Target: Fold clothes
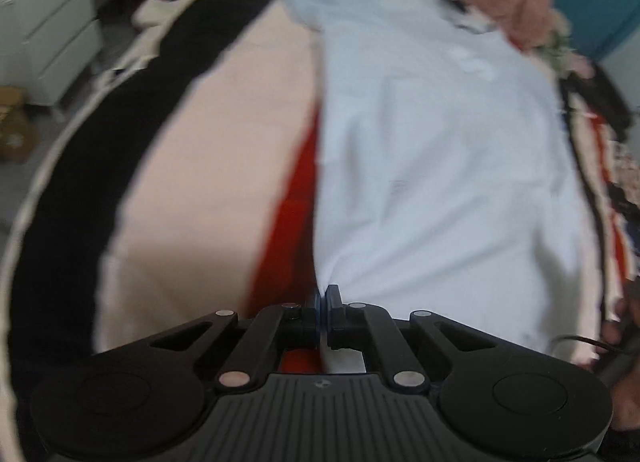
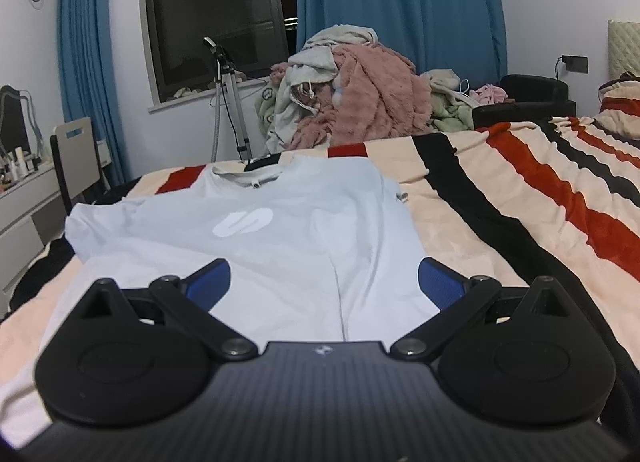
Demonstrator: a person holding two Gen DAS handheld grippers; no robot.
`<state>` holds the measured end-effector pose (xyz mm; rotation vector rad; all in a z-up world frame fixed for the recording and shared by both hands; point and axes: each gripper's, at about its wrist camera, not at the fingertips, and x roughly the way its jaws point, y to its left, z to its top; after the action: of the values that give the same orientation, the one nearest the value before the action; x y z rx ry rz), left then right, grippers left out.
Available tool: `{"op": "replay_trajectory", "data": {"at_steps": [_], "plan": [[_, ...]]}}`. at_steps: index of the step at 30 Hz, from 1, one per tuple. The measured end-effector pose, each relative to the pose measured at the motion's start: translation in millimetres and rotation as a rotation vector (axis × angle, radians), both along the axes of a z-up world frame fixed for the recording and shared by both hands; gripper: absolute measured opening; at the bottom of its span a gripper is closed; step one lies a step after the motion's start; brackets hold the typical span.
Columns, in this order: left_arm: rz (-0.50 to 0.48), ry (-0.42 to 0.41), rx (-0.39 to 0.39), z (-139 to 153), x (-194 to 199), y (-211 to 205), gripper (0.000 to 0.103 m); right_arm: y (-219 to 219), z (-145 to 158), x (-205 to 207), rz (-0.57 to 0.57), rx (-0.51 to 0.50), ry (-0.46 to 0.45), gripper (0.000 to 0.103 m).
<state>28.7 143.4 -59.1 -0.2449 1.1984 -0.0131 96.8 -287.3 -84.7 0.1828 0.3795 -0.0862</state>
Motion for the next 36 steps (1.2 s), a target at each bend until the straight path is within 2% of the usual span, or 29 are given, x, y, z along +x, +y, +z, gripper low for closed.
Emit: {"op": "replay_trajectory", "data": {"at_steps": [2,5,6,7,9,11,13,14,16,22,25,29,32,33,34,35,36], "plan": [[0.006,0.02,0.097,-0.3,5.0,1.7,0.002,1.1,0.6,1.0,0.008,-0.001,-0.002,0.102],[-0.03,0.022,0.126,0.6,7.5,0.0,0.007,2.3,3.3,-1.0,0.017,-0.007,-0.01,0.102],[-0.05,-0.002,0.132,5.1,7.5,-3.1,0.016,2.4,4.6,-2.2,0.02,-0.008,-0.016,0.102],[-0.064,-0.044,0.136,11.1,6.9,-6.9,0.031,2.4,6.1,-3.4,0.023,-0.008,-0.021,0.102],[-0.093,-0.128,0.144,23.2,5.8,-14.5,0.048,2.0,9.2,-5.3,0.031,-0.001,-0.034,0.102],[-0.12,-0.221,0.141,34.8,6.1,-24.2,0.055,0.9,12.5,-6.3,0.036,0.008,-0.048,0.102],[-0.139,-0.317,0.138,43.2,12.1,-41.3,0.078,-0.2,14.9,-6.6,0.035,0.01,-0.061,0.102],[-0.141,-0.366,0.134,47.2,15.2,-50.2,0.081,-0.6,15.9,-6.5,0.034,0.011,-0.066,0.102],[-0.146,-0.46,0.124,53.9,21.2,-68.5,0.086,-2.2,16.5,-6.3,0.033,0.015,-0.07,0.102],[-0.162,-0.645,0.083,53.4,36.1,-132.8,0.102,-6.6,20.0,-6.5,0.029,0.022,-0.099,0.102],[-0.165,-0.733,0.065,50.4,43.8,-163.8,0.102,-6.6,20.9,-6.7,0.031,0.01,-0.124,0.102],[-0.129,-0.772,0.119,13.3,51.3,-177.7,0.102,-6.5,17.4,-1.8,0.034,0.003,-0.127,0.102],[-0.122,-0.727,0.161,-6.2,58.6,-175.7,0.102,-6.4,14.7,6.5,0.03,0.007,-0.118,0.101],[-0.118,-0.713,0.164,-9.7,60.2,-171.3,0.102,-7.0,14.4,9.5,0.031,0.015,-0.114,0.098],[-0.11,-0.711,0.162,-10.7,62.0,-169.7,0.102,-8.1,14.5,10.6,0.03,0.02,-0.112,0.091],[-0.104,-0.712,0.155,-13.8,65.6,-166.3,0.102,-7.9,14.6,11.5,0.029,0.016,-0.111,0.068],[-0.101,-0.713,0.147,-14.8,66.3,-163.5,0.102,-7.8,14.6,12.3,0.028,0.012,-0.11,0.062]]}}
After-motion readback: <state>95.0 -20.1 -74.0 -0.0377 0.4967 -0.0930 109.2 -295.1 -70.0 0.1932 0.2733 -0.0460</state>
